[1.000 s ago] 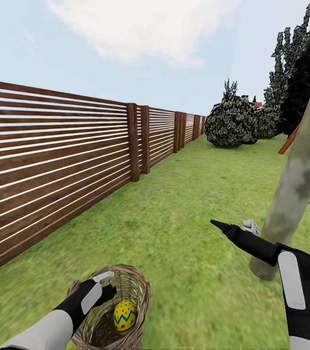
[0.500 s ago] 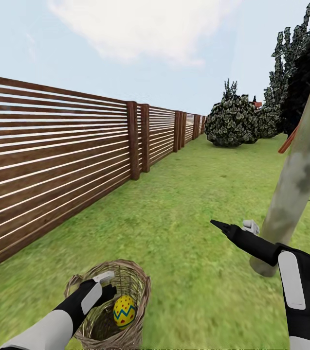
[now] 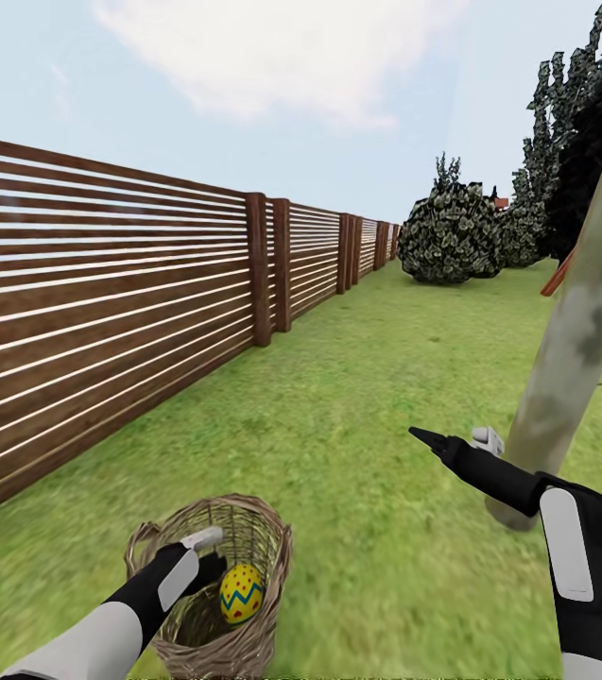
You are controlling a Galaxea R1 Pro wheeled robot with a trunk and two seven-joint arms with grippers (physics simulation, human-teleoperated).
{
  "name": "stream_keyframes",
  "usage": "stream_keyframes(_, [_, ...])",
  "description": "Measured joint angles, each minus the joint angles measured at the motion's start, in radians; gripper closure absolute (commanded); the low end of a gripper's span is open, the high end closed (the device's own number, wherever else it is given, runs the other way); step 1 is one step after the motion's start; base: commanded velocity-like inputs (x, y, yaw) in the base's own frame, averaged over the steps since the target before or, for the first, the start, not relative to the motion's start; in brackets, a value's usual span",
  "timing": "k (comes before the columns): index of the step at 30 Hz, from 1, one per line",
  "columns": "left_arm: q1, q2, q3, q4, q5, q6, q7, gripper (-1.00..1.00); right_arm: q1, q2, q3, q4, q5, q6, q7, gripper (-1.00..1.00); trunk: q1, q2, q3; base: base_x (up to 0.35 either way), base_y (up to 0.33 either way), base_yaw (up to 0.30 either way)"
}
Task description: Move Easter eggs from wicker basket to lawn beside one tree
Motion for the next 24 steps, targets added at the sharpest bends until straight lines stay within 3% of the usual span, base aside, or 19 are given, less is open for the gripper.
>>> stream_keyframes(6, [0.000, 0.000, 0.000, 0.000, 0.000, -0.001, 0.000, -1.00, 0.000, 0.000, 0.000, 0.000, 0.000, 0.000, 0.000, -1.00, 0.023, -0.042, -0.019, 0.000, 0.000, 0.000])
stream_keyframes(19, [0.000, 0.000, 0.002, -0.001, 0.000, 0.001, 0.000, -1.00, 0.000, 0.000, 0.000, 0.000, -0.001, 0.000, 0.000, -1.00, 0.023, -0.042, -0.019, 0.001, 0.000, 0.000])
stream_keyframes(24, [0.000, 0.000, 0.003, -0.001, 0.000, 0.006, 0.000, -1.00, 0.000, 0.000, 0.000, 0.000, -0.001, 0.000, 0.000, -1.00, 0.023, -0.042, -0.019, 0.171, 0.000, 0.000])
